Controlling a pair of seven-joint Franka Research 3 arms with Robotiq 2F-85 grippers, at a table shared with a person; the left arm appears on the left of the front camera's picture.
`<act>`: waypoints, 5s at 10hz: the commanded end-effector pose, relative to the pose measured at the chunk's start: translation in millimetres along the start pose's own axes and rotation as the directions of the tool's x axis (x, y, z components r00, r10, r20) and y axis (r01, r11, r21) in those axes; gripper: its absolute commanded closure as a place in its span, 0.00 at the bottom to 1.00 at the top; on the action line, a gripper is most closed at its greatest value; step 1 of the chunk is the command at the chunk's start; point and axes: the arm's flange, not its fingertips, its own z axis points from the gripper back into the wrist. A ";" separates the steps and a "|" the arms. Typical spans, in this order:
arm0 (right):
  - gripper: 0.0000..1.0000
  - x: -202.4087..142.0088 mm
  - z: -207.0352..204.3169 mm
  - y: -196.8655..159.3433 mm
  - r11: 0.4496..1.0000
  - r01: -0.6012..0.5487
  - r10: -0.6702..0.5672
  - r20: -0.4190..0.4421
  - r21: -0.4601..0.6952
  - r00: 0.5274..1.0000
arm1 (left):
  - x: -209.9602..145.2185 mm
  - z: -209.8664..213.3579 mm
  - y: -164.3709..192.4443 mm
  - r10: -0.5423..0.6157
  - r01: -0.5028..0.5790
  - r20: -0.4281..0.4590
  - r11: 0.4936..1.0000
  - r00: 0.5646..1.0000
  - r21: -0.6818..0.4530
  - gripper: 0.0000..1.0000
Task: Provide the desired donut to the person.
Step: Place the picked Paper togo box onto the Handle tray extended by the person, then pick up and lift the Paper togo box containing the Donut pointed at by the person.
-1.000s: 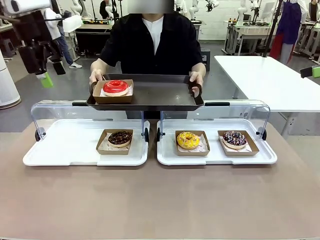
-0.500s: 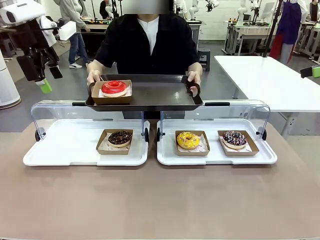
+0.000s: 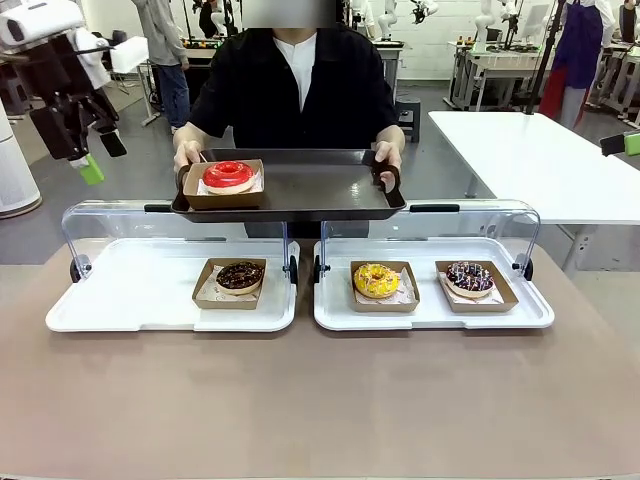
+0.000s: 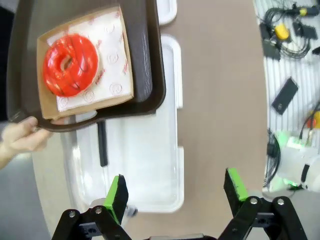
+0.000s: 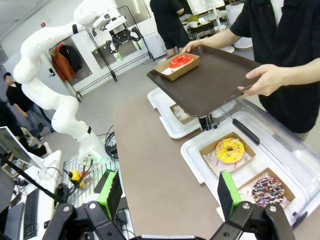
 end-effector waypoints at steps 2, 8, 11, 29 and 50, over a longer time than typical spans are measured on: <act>0.00 1.4 -0.5 0.3 1.000 -0.010 0.010 0.016 0.012 1.000 | -79.8 31.2 18.6 -0.013 0.027 0.373 0.999 0.928 -0.031 0.00; 0.00 1.4 -0.5 0.3 1.000 -0.010 0.010 0.016 0.012 1.000 | -201.0 22.5 18.2 0.114 -0.129 0.629 0.991 0.769 -0.022 0.00; 0.00 1.4 -0.5 0.3 1.000 -0.010 0.010 0.016 0.012 1.000 | -236.3 9.9 5.3 0.115 -0.188 0.672 0.981 0.732 0.037 0.00; 0.00 1.4 -0.5 0.3 1.000 -0.010 0.010 0.016 0.012 1.000 | -254.9 9.5 3.4 0.160 -0.208 0.659 0.978 0.735 -0.006 0.00; 0.00 1.4 -0.5 0.3 1.000 -0.010 0.010 0.016 0.012 1.000 | -254.9 9.5 3.4 0.160 -0.208 0.659 0.978 0.735 -0.006 0.00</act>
